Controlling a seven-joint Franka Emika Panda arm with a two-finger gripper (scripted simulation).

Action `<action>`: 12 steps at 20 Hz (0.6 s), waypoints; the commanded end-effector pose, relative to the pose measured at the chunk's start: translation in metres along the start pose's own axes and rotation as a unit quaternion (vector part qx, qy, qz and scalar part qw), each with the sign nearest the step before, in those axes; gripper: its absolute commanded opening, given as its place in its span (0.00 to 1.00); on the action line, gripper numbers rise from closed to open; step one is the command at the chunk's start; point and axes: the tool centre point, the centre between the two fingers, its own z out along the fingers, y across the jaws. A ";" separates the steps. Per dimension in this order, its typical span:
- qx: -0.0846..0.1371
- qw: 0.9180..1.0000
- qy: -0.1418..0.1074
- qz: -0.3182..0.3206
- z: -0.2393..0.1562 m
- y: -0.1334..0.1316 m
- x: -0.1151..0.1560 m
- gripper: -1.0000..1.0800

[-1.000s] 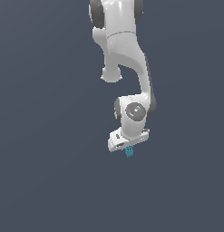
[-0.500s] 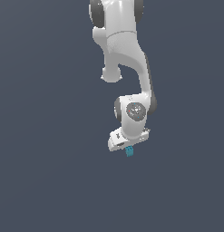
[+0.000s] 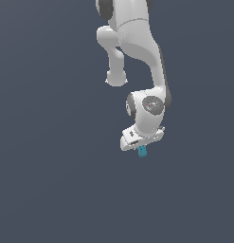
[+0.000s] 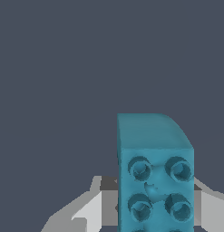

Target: Pick up the object and move it to a goal position.

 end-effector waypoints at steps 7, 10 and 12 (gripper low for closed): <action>0.000 1.000 0.001 -0.001 -0.056 -0.070 -0.017 0.00; -0.001 1.000 0.001 -0.001 -0.074 -0.093 -0.023 0.00; -0.001 1.000 0.001 -0.001 -0.085 -0.107 -0.025 0.00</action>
